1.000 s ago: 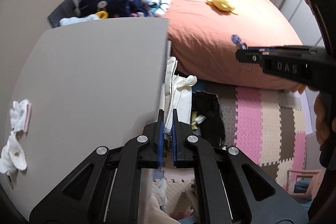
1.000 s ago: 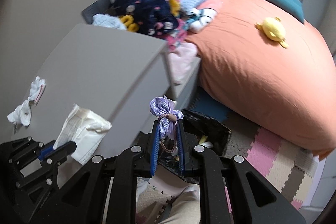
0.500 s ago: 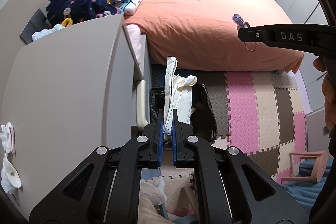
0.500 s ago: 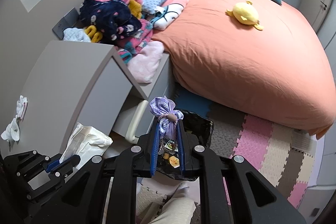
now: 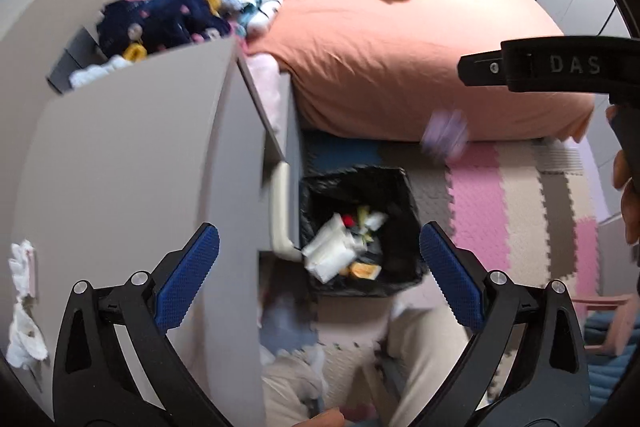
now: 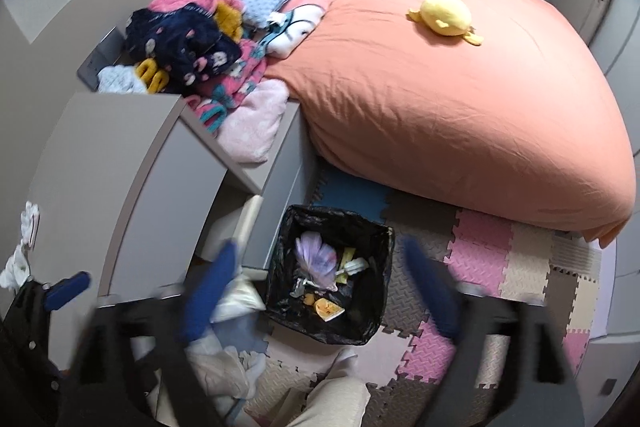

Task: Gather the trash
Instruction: 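Open both tools over the black bin to drop cloth and scrunchie, then move both open tools back to the white towel and glove on the table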

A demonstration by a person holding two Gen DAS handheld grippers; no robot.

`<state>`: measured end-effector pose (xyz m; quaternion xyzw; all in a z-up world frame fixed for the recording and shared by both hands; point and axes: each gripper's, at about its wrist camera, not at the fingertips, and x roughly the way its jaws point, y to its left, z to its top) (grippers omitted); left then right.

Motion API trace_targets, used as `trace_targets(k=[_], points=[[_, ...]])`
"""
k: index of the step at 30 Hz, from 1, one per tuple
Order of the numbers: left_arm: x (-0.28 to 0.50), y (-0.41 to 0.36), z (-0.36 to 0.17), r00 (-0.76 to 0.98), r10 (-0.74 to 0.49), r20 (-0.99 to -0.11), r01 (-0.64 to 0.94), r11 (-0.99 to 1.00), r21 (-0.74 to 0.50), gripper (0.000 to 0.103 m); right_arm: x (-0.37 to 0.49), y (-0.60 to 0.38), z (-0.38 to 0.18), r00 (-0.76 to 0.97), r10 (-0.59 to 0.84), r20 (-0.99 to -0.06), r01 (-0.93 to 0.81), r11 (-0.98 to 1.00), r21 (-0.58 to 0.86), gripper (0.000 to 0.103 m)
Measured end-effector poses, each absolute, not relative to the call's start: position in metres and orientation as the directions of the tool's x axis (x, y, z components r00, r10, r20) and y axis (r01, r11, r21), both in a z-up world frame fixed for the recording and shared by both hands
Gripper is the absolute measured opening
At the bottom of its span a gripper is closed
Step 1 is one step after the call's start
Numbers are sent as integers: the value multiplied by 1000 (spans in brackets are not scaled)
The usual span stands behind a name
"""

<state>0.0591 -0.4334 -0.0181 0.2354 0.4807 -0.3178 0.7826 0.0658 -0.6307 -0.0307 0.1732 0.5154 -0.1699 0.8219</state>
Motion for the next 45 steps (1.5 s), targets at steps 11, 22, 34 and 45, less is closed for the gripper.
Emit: trace_targets(k=[11, 22, 34, 45], points=[[67, -426, -18, 318, -266, -910, 715, 697, 46, 97, 67, -633, -37, 390, -106, -915, 489, 866, 108, 100], [71, -402, -11, 333, -276, -902, 704, 708, 44, 97, 76, -603, -27, 407, -95, -909, 442, 891, 105, 100], [87, -339, 3, 374, -270, -887, 638, 769, 35, 97, 108, -531, -13, 431, -47, -901, 324, 940, 106, 100], [100, -260, 9, 420, -241, -875, 552, 833, 35, 97, 138, -451, -8, 443, 31, -896, 189, 974, 127, 100]])
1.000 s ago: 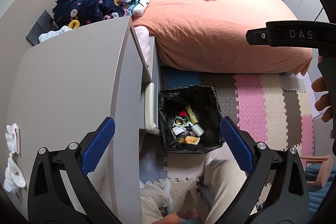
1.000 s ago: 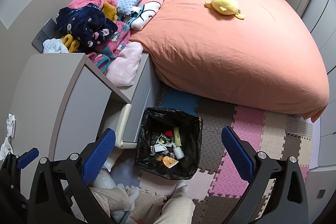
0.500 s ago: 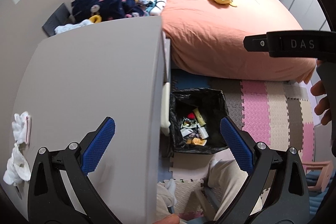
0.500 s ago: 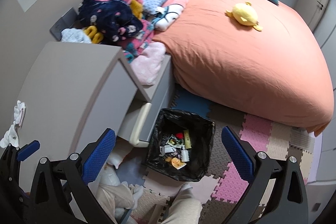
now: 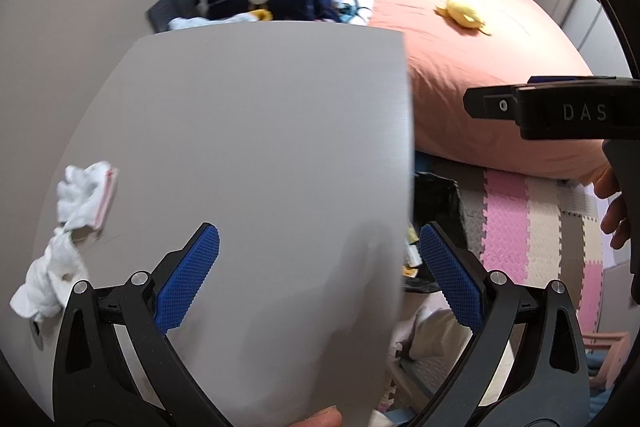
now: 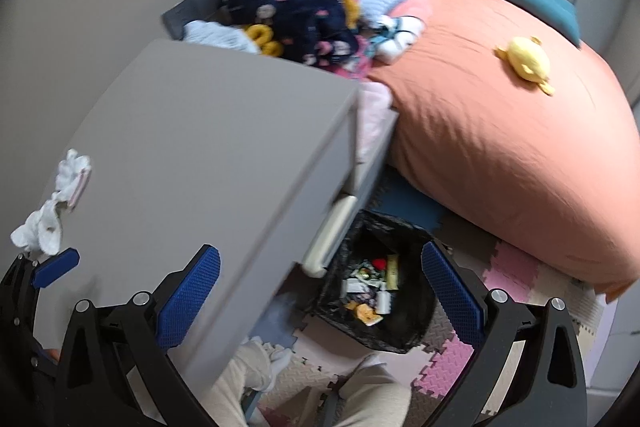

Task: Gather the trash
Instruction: 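Move both open tools back to the white towel and glove on the table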

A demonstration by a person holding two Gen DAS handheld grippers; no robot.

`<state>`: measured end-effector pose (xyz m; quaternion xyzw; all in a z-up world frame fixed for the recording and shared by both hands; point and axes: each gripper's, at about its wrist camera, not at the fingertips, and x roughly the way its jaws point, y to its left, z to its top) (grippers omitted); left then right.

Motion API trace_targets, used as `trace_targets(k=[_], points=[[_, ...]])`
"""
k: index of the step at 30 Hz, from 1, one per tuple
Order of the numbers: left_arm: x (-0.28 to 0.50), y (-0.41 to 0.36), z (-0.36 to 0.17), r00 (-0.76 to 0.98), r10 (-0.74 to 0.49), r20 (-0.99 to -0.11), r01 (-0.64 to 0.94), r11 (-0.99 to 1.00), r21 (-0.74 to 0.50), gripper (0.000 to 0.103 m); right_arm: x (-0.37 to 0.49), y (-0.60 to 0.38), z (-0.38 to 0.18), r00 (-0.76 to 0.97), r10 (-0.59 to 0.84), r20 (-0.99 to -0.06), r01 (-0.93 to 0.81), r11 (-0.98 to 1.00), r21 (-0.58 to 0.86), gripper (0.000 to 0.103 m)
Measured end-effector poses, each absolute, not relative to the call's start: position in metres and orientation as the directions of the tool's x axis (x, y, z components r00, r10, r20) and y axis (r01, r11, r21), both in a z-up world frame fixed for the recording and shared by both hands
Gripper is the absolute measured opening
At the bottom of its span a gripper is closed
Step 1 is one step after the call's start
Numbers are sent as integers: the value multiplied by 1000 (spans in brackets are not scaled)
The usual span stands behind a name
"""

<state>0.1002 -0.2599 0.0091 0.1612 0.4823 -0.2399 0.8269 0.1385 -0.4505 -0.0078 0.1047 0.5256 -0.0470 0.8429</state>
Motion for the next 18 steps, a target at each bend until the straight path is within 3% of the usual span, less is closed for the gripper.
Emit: trace_targets(k=[18], points=[[138, -107, 14, 481, -150, -864, 314, 949, 10, 97, 187, -325, -12, 419, 108, -902, 6, 992, 122, 100]])
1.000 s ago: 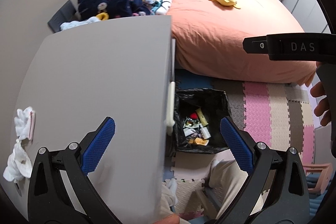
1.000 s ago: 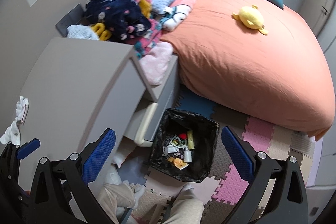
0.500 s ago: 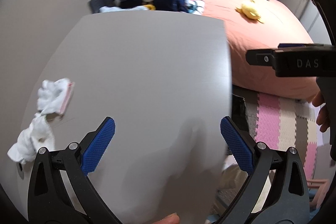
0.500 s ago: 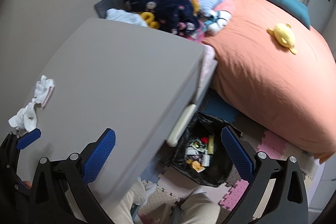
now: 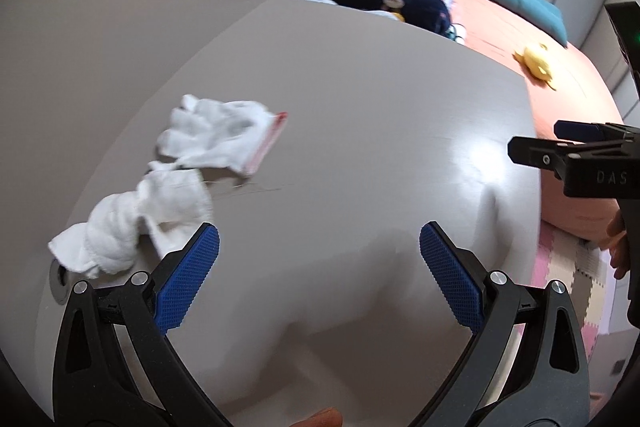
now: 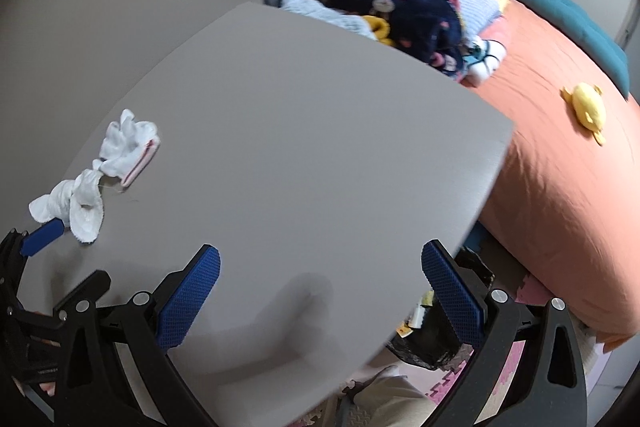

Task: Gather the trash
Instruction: 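Move both open tools back to the white towel and glove on the table, then grasp the white towel with the left tool while the right tool grasps the white glove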

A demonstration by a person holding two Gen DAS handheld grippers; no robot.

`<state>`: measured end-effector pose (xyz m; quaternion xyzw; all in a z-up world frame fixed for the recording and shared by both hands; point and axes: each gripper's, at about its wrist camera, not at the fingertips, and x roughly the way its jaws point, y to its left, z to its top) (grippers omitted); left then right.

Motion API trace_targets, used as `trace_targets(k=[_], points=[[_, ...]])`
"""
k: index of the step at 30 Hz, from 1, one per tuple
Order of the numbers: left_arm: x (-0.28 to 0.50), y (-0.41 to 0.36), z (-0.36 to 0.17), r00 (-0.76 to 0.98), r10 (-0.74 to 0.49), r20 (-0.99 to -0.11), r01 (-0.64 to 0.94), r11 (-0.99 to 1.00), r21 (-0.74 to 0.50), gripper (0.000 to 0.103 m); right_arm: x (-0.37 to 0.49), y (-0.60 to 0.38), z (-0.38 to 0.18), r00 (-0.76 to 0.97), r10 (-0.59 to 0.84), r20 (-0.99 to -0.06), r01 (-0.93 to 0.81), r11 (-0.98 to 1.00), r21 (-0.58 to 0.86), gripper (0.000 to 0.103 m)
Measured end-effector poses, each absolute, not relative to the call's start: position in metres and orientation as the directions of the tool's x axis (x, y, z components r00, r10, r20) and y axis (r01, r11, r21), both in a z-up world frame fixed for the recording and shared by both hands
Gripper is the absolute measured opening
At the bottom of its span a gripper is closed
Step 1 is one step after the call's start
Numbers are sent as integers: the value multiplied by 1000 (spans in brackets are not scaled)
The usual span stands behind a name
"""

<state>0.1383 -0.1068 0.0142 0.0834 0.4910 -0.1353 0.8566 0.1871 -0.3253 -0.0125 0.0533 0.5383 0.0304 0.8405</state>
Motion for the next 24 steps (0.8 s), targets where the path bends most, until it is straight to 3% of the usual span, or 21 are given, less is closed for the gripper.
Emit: trace_targets(k=[24], points=[[210, 20, -15, 439, -4, -899, 152, 986, 70, 97, 263, -183, -29, 376, 242, -895, -152, 968, 198, 100]])
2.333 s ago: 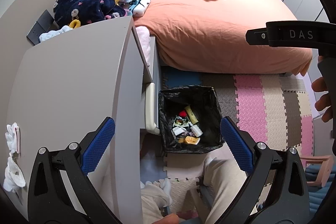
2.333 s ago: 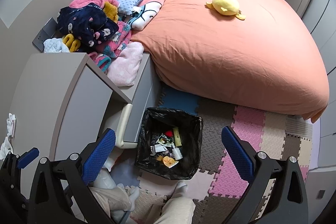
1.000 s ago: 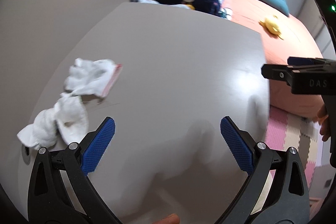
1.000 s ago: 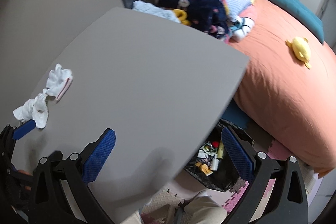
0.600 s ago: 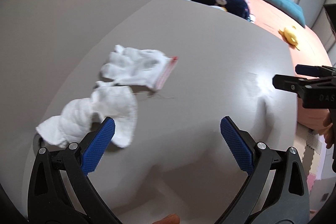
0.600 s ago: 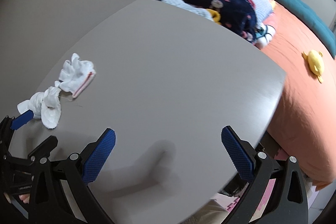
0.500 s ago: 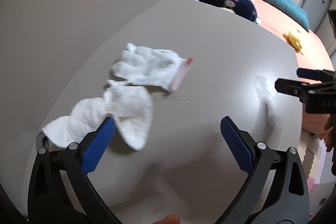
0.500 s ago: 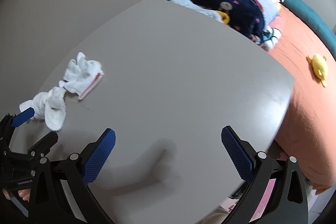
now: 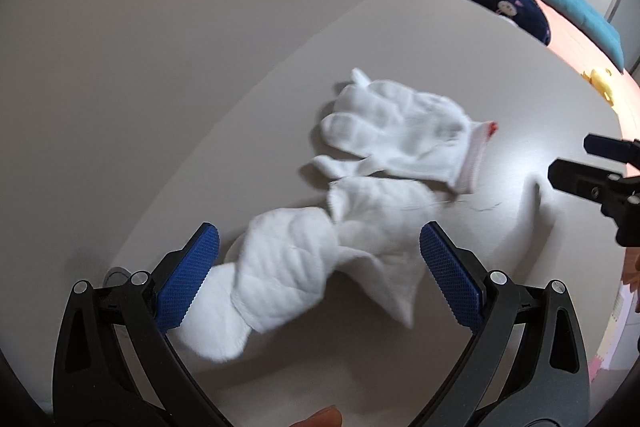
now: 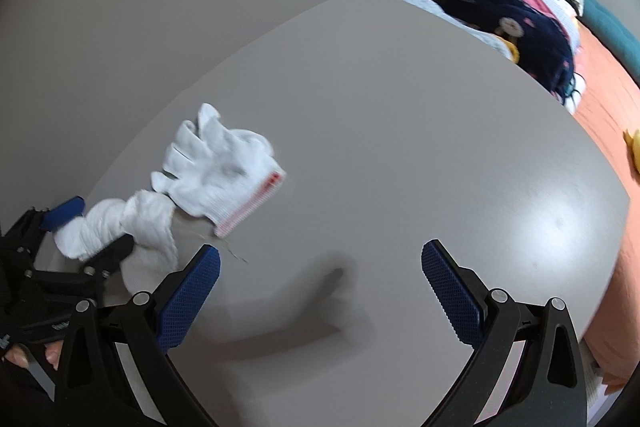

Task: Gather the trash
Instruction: 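Grasp the white towel with the left tool while the right tool grasps the white glove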

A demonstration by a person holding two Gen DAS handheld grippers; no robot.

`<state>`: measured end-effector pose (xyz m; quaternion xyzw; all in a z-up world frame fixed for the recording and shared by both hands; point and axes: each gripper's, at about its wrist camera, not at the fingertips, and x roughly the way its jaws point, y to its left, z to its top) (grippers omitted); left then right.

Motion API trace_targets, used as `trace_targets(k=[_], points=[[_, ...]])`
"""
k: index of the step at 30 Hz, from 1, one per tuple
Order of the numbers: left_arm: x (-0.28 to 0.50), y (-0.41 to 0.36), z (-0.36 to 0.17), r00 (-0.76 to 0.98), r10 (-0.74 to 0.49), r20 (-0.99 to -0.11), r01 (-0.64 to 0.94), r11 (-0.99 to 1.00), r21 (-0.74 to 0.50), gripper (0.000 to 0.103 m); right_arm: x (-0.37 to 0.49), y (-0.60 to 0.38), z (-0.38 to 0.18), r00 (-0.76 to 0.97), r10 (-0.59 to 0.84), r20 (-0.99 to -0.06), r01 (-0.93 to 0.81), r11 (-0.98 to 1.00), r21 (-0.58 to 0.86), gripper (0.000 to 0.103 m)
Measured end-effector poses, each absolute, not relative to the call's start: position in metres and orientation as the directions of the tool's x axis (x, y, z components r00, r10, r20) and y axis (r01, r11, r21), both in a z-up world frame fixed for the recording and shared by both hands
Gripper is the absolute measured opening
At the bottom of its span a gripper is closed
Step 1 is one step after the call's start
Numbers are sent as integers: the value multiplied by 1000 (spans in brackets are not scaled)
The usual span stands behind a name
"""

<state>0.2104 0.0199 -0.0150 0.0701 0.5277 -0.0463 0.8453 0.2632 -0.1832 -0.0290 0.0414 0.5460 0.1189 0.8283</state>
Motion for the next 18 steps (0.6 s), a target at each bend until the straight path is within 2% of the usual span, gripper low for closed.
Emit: trace_targets(k=[10, 14, 16, 17, 18], points=[[211, 33, -52, 352, 15, -936, 149, 986, 72, 97, 280, -129, -38, 348, 239, -907, -244, 957, 158, 100], [208, 44, -54, 358, -34, -933, 126, 992, 12, 96, 284, -110, -39, 355, 209, -911, -285, 952, 108, 99], [203, 46, -52, 375, -57, -925, 140, 990, -4, 83, 285, -101, -42, 355, 183, -917, -304, 950, 72, 89], [201, 46, -50, 383, -60, -922, 144, 990, -4, 78, 287, -98, -44, 351, 176, -920, -309, 949, 63, 81], [198, 47, -48, 389, -61, -919, 143, 990, -6, 67, 289, -94, -47, 340, 162, -926, -316, 948, 50, 74]])
